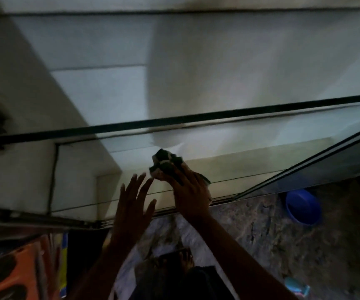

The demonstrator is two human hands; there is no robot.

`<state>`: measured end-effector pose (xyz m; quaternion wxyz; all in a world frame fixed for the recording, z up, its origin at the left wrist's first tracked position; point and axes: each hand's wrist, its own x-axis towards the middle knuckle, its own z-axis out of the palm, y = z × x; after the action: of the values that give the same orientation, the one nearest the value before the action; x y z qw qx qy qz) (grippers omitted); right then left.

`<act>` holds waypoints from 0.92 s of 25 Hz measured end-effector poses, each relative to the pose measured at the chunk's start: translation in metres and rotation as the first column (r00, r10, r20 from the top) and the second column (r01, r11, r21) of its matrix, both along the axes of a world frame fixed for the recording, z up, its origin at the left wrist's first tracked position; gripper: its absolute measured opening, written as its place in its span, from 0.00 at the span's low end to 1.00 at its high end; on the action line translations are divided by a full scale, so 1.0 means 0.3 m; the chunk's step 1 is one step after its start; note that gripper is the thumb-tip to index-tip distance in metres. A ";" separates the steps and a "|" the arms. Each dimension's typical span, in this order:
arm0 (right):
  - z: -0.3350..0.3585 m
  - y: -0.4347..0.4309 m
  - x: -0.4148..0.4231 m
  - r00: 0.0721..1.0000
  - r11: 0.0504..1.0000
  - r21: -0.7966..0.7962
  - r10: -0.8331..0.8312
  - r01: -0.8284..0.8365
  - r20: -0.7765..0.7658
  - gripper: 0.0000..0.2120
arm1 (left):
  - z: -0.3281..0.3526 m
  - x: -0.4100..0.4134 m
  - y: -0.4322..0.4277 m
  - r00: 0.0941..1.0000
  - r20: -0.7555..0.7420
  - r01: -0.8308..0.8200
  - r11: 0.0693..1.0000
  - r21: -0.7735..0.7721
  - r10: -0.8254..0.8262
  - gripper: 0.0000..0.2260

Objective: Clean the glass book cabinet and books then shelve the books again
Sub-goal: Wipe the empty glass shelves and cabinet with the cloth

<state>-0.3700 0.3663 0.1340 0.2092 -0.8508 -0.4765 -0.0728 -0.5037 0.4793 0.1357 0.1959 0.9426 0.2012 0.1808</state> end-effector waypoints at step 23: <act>0.026 0.254 -0.267 0.976 0.979 0.012 0.202 -0.201 -0.081 0.22 | 0.095 -0.013 0.009 0.374 -0.285 0.373 -0.424 -0.825 0.883 0.15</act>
<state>-0.4501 0.4424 0.1418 0.2365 -0.8000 -0.5511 -0.0171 -0.5075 0.4819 0.1643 0.7950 0.0219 0.4771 0.3741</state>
